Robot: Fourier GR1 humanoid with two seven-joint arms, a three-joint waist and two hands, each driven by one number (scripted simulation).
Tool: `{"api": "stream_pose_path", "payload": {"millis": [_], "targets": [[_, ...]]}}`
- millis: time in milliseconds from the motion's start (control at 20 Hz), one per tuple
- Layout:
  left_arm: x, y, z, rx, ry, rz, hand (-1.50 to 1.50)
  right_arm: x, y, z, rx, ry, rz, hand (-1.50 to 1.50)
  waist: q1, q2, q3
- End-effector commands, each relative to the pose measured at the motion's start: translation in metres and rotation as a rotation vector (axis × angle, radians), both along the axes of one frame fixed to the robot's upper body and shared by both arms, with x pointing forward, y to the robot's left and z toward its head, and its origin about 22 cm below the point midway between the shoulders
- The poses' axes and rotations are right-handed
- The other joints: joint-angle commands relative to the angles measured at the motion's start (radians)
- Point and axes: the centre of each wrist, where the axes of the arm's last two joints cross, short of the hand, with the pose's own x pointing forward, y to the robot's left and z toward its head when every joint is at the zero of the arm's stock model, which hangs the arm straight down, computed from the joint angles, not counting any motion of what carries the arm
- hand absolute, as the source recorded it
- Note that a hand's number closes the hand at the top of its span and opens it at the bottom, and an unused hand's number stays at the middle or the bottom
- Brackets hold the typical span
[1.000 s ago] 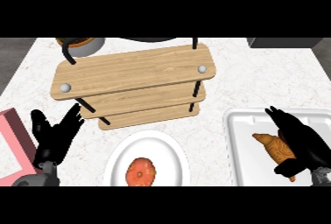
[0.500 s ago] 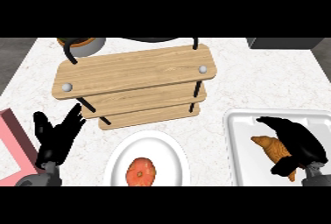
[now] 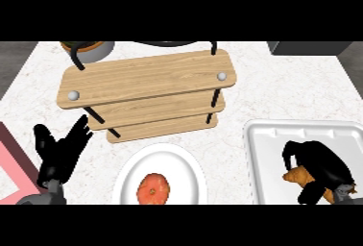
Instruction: Pick the croissant from the tray and place it in the tiered shelf
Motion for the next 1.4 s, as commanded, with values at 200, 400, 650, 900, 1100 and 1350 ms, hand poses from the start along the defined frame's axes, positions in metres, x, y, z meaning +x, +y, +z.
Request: {"api": "stream_pose_path", "payload": {"millis": [200, 400, 650, 900, 1100, 1350], "targets": [[0.001, -0.003, -0.001, 0.003, 0.021, -0.016, 0.0, -0.035, 0.166, -0.01, 0.274, 0.059, 0.095, 1.5, 0.014, 0.009, 0.014], [0.007, -0.004, 0.002, -0.004, 0.022, -0.018, 0.0, -0.052, 0.218, 0.014, 0.346, 0.059, 0.132, 1.5, 0.023, 0.008, 0.015], [0.007, -0.005, 0.003, -0.001, 0.024, -0.008, 0.0, -0.085, 0.25, 0.062, 0.518, -0.105, 0.095, 1.5, 0.009, -0.001, 0.016], [0.005, -0.001, 0.002, 0.001, 0.032, -0.001, 0.0, -0.113, 0.265, 0.12, 0.593, -0.316, 0.014, 1.5, 0.003, -0.005, 0.012], [0.002, 0.0, -0.008, -0.004, 0.067, 0.0, 0.0, -0.121, 0.27, 0.133, 0.591, -0.373, -0.039, 1.5, -0.008, -0.003, 0.011], [0.005, 0.001, -0.002, -0.003, 0.054, -0.005, 0.0, -0.117, 0.268, 0.161, 0.595, -0.465, -0.112, 1.5, 0.003, -0.004, 0.01]]}}
